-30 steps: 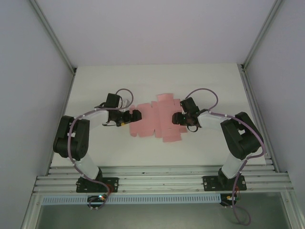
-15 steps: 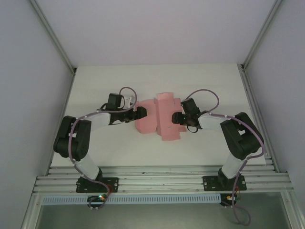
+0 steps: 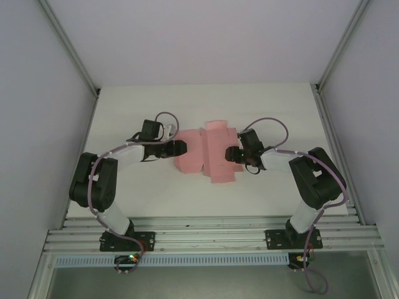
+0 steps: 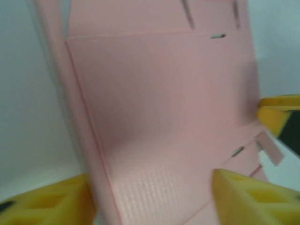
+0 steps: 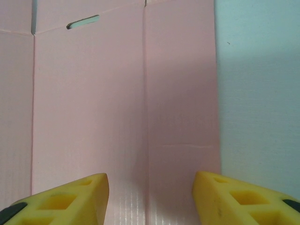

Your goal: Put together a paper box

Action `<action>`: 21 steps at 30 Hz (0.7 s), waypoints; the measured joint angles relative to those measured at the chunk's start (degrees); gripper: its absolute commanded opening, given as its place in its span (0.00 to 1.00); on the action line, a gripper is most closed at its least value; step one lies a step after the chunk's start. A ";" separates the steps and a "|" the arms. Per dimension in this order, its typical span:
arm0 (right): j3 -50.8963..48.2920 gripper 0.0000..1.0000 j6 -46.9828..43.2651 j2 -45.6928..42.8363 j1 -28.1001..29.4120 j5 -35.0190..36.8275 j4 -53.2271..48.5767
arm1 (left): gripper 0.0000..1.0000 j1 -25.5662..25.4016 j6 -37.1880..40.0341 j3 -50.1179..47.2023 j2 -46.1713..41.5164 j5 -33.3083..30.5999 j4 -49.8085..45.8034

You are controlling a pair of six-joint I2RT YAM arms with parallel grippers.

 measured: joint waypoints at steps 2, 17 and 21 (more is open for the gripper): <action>-0.22 0.52 0.00 -0.11 0.00 0.00 0.28 | 0.29 -0.22 0.85 0.00 0.24 -1.90 -1.44; -5.38 0.75 -1.75 -12.00 -1.16 0.02 -3.30 | 0.00 -2.34 8.04 -0.09 -11.56 -4.57 -1.79; -8.24 0.77 -3.32 -21.38 -4.22 -0.66 -2.69 | 0.00 -3.91 14.05 0.70 -16.83 -3.04 -1.36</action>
